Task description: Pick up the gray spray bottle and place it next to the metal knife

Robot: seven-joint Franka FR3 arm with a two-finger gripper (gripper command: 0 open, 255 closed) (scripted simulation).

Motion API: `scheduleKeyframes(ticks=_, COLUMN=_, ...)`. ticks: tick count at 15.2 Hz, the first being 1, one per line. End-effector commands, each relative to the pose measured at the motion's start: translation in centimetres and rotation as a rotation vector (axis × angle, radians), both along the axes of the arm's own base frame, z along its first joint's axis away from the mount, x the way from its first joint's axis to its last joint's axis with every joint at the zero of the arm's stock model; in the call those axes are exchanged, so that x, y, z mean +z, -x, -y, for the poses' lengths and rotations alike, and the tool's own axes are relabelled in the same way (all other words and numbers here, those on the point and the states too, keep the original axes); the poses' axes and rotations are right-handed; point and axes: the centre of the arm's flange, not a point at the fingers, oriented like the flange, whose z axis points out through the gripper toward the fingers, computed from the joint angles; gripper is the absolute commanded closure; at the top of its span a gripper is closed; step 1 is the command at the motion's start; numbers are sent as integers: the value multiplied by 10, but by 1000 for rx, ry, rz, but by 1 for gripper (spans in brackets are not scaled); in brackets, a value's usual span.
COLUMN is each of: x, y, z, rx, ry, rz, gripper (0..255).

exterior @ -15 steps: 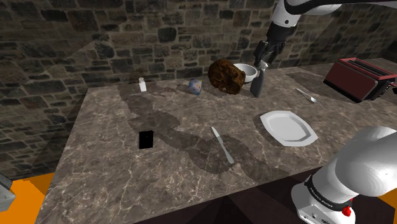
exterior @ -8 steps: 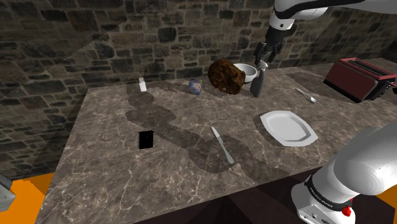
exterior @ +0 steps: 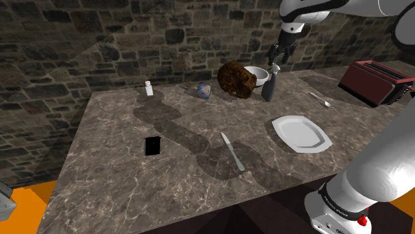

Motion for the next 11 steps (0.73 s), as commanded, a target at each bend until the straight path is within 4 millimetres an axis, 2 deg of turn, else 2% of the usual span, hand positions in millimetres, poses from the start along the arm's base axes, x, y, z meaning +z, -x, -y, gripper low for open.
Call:
scheduleKeyframes(ticks=1, x=-11, y=-11, z=21, rx=-15, ry=5, rz=-7, gripper=0)
scheduleKeyframes(ticks=8, x=-38, y=-42, z=102, rx=-70, ry=21, rz=-29, gripper=0)
scheduleKeyframes(ticks=9, x=-40, y=-44, z=108, rx=-74, ry=22, rz=-31, gripper=0)
scheduleKeyframes(ticks=11, x=-51, y=-45, z=108, rx=-74, ry=22, rz=-31, gripper=0)
